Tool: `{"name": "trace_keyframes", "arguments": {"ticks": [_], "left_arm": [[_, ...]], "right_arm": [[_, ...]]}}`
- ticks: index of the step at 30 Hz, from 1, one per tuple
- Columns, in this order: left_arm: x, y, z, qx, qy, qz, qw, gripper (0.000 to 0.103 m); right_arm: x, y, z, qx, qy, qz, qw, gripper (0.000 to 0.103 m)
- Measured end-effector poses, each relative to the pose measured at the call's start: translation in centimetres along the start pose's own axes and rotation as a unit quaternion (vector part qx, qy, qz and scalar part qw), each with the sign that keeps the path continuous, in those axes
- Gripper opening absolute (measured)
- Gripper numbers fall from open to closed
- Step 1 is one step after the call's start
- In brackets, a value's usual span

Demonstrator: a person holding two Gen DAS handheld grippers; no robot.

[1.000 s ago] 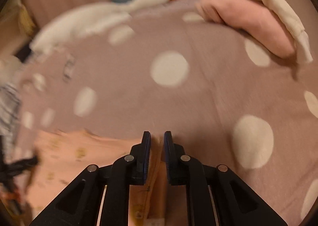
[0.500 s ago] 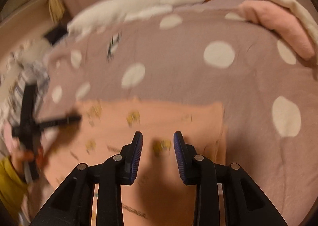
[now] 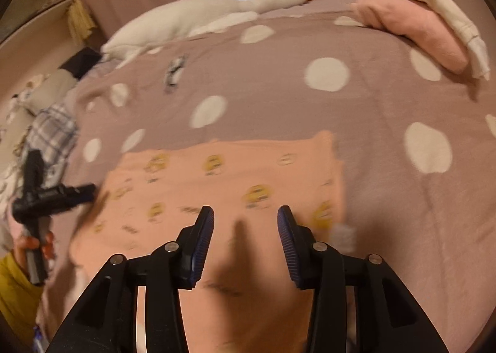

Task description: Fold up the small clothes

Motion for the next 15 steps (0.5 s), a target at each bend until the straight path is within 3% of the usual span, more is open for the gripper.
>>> {"name": "trace_keyframes", "arguments": {"ticks": [4,7,8,13,15], "left_arm": [[0.4,0.2,1.8,-0.032,-0.017,0.065,0.9972,0.063],[0.8,1.1,2.1,-0.035,-0.023,0.103,0.9938,0.085],[1.1,1.5,2.0,-0.036,-0.024,0.111,0.9928,0.087],[2.8,2.8,1.4,-0.017,-0.027,0.102,0.9942,0.085],[3.3,3.2,1.1,-0.009,-0.024,0.096,0.9951,0.076]], "right_arm": [[0.2,-1.9,0.8,-0.003,-0.017,-0.041,0.999,0.043],[0.5,-3.3,1.4,-0.001,-0.028,-0.060,0.998,0.043],[0.7,-3.9,1.4,-0.003,-0.031,-0.063,0.998,0.043],[2.5,-6.8,0.8,-0.026,-0.039,-0.066,0.997,0.043],[3.3,-7.8,0.4,-0.030,-0.041,-0.067,0.996,0.043]]}}
Point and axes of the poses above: each gripper's, at about its wrist camera, not at the fingertips, and x roughly the way its jaws point, y to its right, z to its underside, the point moved 4 cm from there along x, roughly the way its jaws point, and after that the axes turned 12 degrees about z, right-handed, at the moved point
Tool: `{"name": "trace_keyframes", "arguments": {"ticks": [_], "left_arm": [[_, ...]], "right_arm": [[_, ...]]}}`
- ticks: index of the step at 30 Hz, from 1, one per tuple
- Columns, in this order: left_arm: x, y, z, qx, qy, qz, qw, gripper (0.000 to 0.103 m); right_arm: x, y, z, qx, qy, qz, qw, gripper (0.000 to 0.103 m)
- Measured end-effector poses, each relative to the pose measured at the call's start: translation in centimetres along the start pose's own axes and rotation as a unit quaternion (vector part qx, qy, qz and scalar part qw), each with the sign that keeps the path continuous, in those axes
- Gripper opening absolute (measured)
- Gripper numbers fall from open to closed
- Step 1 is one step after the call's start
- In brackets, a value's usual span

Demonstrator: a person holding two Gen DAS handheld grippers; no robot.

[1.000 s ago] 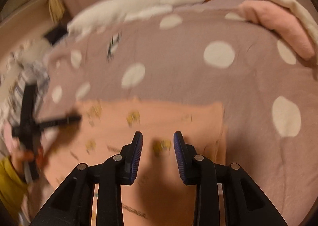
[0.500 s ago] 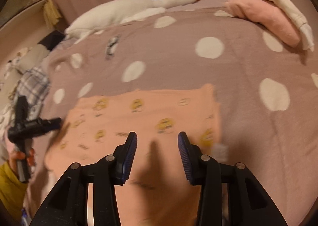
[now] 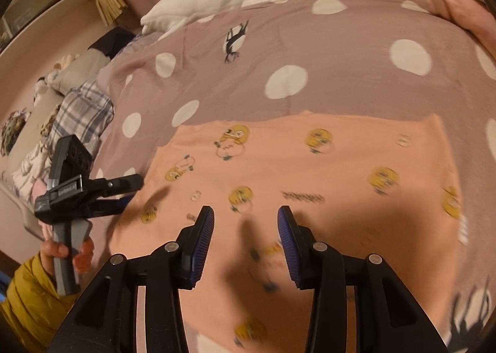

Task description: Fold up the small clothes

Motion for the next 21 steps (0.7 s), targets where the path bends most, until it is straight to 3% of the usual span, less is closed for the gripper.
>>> {"name": "trace_keyframes", "arguments": {"ticks": [4,7,10,13,16,18,21], "left_arm": [[1.2,-0.2,0.0,-0.003,-0.013,-0.013,0.9998,0.029],[1.0,-0.4,0.1,-0.003,-0.007,-0.028,0.9996,0.021],[0.7,0.1,0.1,0.006,-0.004,-0.044,0.9990,0.018],[0.8,1.1,0.0,0.029,-0.010,-0.066,0.9974,0.017],[0.5,1.8,-0.1,0.038,-0.009,-0.072,0.9966,0.017],[0.3,2.2,-0.2,0.042,-0.007,-0.076,0.9962,0.017],[0.2,2.6,-0.3,0.044,-0.008,-0.086,0.9953,0.016]], "right_arm": [[2.2,-1.0,-1.4,0.005,-0.007,0.012,1.000,0.042],[3.8,-1.3,-2.0,0.018,-0.011,0.027,0.999,0.042],[4.9,-1.7,-1.8,0.003,-0.012,0.053,0.999,0.026],[5.5,-2.1,-1.6,-0.024,-0.017,0.083,0.996,0.021],[4.3,-1.9,-1.7,-0.018,-0.024,0.081,0.996,0.020],[2.7,-2.6,-1.3,-0.026,-0.012,0.058,0.998,0.020],[1.5,-3.7,1.0,-0.046,-0.026,0.041,0.998,0.020]]}}
Point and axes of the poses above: each gripper's, at about its wrist camera, not at the fingertips, and x roughly the way its jaws point, y to its right, z to its underside, the point moved 4 cm from there along x, roughly the way its jaws point, and after that the axes turned 12 degrees about z, right-handed, at the moved point
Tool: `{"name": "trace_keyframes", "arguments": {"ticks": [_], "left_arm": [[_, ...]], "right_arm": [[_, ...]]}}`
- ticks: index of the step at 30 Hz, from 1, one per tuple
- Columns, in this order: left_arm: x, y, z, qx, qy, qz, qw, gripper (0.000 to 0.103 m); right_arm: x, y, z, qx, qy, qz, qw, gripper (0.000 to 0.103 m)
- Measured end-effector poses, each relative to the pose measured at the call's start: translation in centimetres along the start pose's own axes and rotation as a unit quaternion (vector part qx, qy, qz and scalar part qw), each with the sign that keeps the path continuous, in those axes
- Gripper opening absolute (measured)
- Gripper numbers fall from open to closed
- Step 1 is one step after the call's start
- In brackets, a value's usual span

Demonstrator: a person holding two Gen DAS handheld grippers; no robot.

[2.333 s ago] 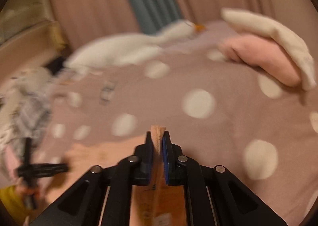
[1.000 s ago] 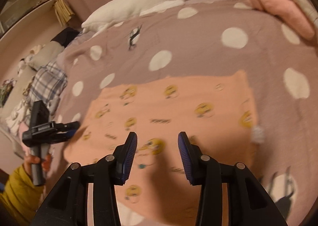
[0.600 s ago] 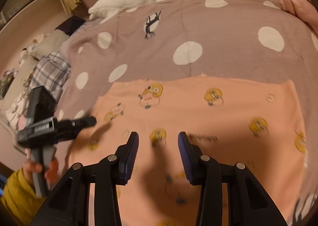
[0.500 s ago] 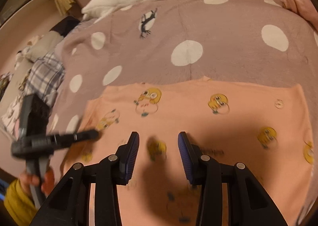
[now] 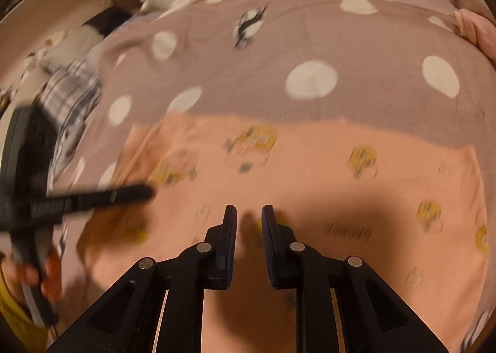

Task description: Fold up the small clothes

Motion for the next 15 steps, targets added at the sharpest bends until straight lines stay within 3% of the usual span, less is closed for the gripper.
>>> {"name": "trace_keyframes", "arguments": {"ticks": [2,5,8,11,15], "left_arm": [[-0.2,0.6,0.0,0.003,0.000,-0.005,1.0000,0.014],[-0.5,2.4,0.0,0.022,0.001,-0.018,0.9996,0.014],[-0.5,5.1,0.1,0.041,-0.003,-0.011,0.9991,0.014],[0.4,9.0,0.5,0.080,-0.014,-0.007,0.9967,0.014],[3.5,13.0,1.4,0.134,-0.038,-0.015,0.9901,0.015]], "right_arm": [[0.9,-0.2,1.5,-0.008,-0.027,0.005,1.000,0.020],[0.8,0.1,1.7,-0.010,-0.020,-0.002,1.000,0.020],[-0.4,1.8,1.4,0.052,-0.023,-0.056,0.997,0.020],[-2.3,4.8,1.5,0.122,0.003,-0.091,0.988,0.021],[-3.3,10.2,2.3,0.246,0.013,-0.172,0.954,0.033]]}}
Point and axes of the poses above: each gripper's, at about its wrist camera, not at the fingertips, and x roughly the way its jaws point, y to its right, z to its underside, the point moved 4 cm from there along x, roughly the way its jaws point, and after that the axes turned 12 degrees about z, right-handed, at the moved point
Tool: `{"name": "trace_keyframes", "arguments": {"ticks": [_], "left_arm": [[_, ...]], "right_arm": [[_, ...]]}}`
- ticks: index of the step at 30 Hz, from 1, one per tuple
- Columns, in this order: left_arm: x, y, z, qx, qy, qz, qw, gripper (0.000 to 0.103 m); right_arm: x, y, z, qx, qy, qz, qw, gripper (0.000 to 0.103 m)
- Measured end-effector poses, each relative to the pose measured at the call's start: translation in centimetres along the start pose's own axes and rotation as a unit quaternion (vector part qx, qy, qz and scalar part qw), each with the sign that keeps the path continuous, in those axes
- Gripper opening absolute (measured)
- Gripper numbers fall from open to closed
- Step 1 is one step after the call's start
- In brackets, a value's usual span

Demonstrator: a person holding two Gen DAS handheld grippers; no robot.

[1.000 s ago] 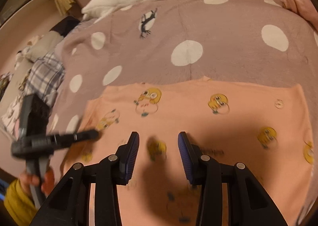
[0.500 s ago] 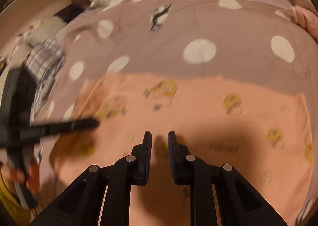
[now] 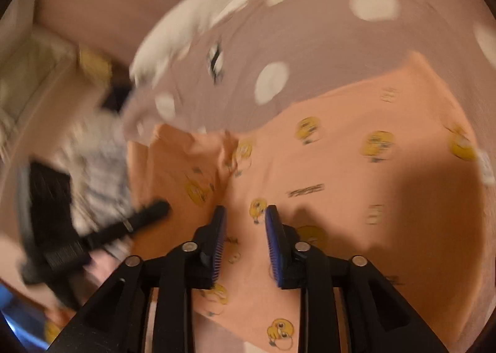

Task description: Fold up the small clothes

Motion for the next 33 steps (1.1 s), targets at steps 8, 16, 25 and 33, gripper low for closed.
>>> {"name": "trace_keyframes", "arguments": {"ticks": [8,16,25,33], "left_arm": [[4.5,1.9,1.0,0.007,-0.052,0.030,0.9982,0.018],[0.1,-3.0,1.2,-0.029,-0.019,-0.004,0.9994,0.022],[-2.0,-6.3,2.7,-0.059,-0.006,-0.022,0.9980,0.031],[-2.9,-7.0,2.8,-0.061,0.006,-0.024,0.9978,0.047]], "right_arm": [[-0.8,5.1,0.2,0.100,-0.014,-0.043,0.994,0.039],[0.8,1.7,0.4,0.020,-0.047,-0.006,0.999,0.042],[5.5,-1.9,0.3,-0.048,-0.086,0.047,0.994,0.042],[5.4,-2.8,0.5,-0.072,-0.059,0.062,0.994,0.010]]}}
Point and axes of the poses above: each gripper's, at about its wrist camera, not at the fingertips, and x roughly the way its jaws point, y to its right, z to its underside, the point moved 4 cm from there along x, roughly the way its jaws point, and after that the axes turned 12 degrees about z, right-handed, at the moved point
